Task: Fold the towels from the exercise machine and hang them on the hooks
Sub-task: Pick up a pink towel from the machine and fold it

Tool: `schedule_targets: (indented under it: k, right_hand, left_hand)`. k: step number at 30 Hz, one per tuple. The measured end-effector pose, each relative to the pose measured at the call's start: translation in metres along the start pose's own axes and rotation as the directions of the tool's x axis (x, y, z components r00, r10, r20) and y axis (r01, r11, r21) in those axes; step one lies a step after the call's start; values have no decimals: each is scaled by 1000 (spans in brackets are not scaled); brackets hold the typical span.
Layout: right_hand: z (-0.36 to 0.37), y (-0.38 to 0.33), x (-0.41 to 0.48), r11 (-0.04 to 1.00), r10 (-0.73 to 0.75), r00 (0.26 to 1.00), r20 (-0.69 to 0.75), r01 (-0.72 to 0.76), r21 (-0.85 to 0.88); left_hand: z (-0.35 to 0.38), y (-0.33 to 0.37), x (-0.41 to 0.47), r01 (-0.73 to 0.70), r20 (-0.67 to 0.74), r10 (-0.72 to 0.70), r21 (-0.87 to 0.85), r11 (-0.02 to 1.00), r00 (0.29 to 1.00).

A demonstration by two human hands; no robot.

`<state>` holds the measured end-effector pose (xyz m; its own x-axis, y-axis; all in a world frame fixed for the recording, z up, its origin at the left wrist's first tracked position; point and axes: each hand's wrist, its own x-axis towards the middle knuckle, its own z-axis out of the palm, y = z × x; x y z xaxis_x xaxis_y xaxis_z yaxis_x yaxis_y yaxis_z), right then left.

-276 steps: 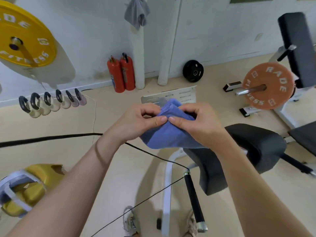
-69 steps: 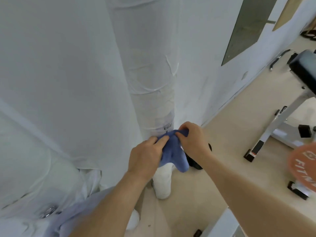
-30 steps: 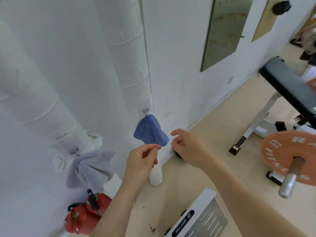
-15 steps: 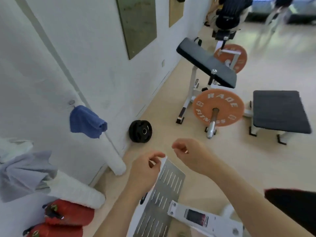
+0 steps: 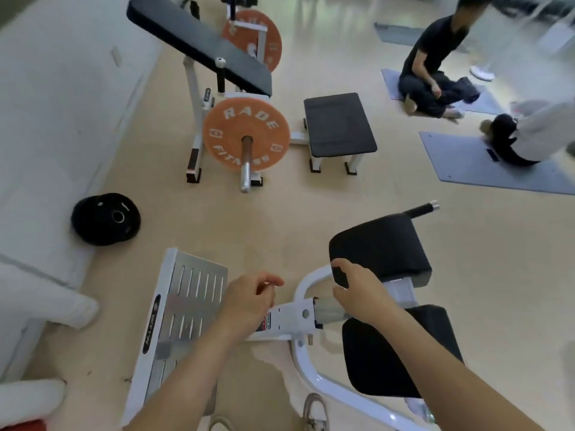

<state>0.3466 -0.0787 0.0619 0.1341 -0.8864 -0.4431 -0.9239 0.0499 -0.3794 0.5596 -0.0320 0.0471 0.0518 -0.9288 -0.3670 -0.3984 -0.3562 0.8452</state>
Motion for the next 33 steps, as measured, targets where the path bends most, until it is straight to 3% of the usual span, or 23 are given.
schedule_targets:
  k: [6,10,13,16,19,22,24,28,33]
  right_hand:
    - [-15,103,-2,978,29,1000,12,-31,207]
    - [-21,165,-4,940,-73,995,67,47,337]
    - [-29,204,-19,898,-90,982,166,8,439]
    - [-46,237,-40,775,-39,976,214,-105,623]
    - [-58,271,-59,566,48,959,280,-257,783]
    - [-61,305,-73,370,94,943,319,-331,868]
    - [-61,323,-81,314,125,937,326,-349,883]
    - [-62,356,-97,318,79,935,345,-352,880]
    - [-75,387,-97,426,21,926,376,-349,835]
  left_hand:
    - [87,31,0,36,0,-36,119,992,999]
    - [157,56,-21,81,-104,-77,33,996,992]
    - [205,77,-46,98,-150,-95,10,995,984]
    - [249,93,-75,111,-162,-103,39,993,981]
    - [284,99,-106,102,-182,-97,17,995,978]
    - [315,103,-133,90,-202,-101,-64,994,974]
    - [337,102,-143,73,-250,-84,-54,996,965]
    - [379,100,-159,34,-327,-51,-58,998,944]
    - [421,97,-174,97,-398,-152,-156,983,905]
